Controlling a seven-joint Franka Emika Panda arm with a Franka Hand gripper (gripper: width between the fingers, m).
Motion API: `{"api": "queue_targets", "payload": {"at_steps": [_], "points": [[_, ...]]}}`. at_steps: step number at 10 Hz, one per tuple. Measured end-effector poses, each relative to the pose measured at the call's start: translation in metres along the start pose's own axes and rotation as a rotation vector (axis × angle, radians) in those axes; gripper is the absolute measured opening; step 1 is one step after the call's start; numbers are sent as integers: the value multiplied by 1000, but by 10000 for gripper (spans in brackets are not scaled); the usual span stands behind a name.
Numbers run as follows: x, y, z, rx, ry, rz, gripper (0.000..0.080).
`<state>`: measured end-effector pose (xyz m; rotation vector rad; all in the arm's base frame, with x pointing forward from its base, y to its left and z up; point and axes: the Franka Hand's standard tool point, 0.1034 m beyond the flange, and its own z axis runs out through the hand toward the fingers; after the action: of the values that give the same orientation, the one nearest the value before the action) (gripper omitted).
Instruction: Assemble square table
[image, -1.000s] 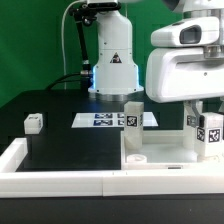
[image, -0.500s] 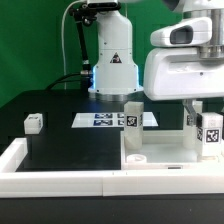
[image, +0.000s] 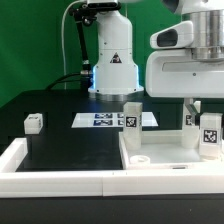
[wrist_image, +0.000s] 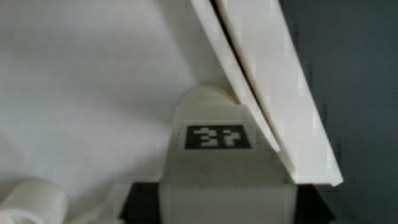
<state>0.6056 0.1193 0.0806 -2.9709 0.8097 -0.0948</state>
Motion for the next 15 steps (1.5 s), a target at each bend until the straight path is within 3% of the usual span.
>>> {"api": "queue_targets", "payload": {"at_steps": [8,10,11,15], "points": [[0,-1,1,3,-19,560,294],[0,-1,1,4,-18,506,541],[0,-2,1,5,-17,486,627],[3,-3,-1,15,-2,143,648]]}}
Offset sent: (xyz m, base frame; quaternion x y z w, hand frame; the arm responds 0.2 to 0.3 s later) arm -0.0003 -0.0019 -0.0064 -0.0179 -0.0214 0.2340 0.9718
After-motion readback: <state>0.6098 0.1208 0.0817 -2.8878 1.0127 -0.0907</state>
